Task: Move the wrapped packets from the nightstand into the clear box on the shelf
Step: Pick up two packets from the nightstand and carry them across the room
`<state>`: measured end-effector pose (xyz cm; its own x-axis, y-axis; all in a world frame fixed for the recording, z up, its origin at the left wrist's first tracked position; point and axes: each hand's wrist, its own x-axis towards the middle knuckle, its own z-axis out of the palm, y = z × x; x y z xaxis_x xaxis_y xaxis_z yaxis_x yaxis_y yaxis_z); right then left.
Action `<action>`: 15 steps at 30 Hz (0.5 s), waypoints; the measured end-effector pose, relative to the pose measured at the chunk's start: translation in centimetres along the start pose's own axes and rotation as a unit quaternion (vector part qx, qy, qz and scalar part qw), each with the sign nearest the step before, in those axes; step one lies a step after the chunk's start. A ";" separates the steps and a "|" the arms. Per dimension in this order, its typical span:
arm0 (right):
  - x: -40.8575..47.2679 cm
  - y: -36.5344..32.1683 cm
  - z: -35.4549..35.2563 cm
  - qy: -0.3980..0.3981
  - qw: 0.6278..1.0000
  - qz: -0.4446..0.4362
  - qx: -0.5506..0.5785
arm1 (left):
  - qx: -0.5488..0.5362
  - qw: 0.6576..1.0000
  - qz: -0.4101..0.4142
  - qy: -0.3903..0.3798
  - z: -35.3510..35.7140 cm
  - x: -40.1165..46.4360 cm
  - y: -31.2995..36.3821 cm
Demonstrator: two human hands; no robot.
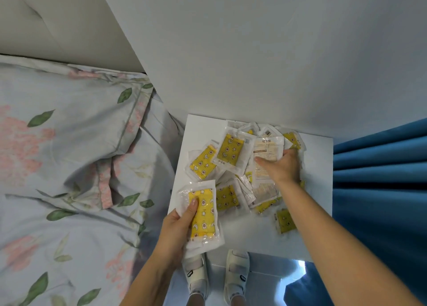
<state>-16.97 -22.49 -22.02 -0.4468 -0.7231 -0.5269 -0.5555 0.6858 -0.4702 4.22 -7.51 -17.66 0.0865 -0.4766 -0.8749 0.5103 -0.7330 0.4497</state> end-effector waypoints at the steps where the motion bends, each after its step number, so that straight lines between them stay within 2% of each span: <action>1: 0.0 -0.1 -0.2 0.002 1.000 -0.013 -0.017 | -0.001 1.000 0.001 0.003 -0.3 0.0 0.3; 3: -0.3 -0.1 -0.7 0.017 0.997 -0.056 -0.048 | -0.002 1.000 0.004 0.001 -0.7 0.0 1.0; 5: -1.0 -0.2 -1.2 0.040 0.996 -0.079 -0.030 | 0.007 1.000 0.007 -0.005 -0.8 0.2 1.7; 8: -2.4 -1.4 -1.3 0.035 0.984 -0.058 0.163 | 0.009 1.000 0.019 -0.016 -0.7 0.4 2.6; 9: -2.7 -2.2 -1.0 -0.002 0.970 -0.026 0.242 | 0.006 0.999 0.025 -0.021 -0.7 0.5 2.9; 11: -2.7 -3.3 1.4 -0.078 0.947 0.066 0.306 | 0.010 0.999 0.029 -0.022 -0.7 0.5 3.5; 13: -2.9 -4.3 4.3 -0.113 0.967 0.108 0.200 | 0.022 0.999 0.029 -0.020 -0.9 0.6 3.8; 15: -2.8 -4.7 6.3 -0.099 0.991 0.077 0.041 | 0.033 0.999 0.029 -0.018 -1.2 0.6 4.1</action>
<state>-8.66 -23.18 -22.75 -0.3708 -0.5845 -0.7217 -0.4287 0.7971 -0.4253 7.39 -10.23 -16.56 0.0827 -0.5354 -0.8405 0.4472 -0.7338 0.5114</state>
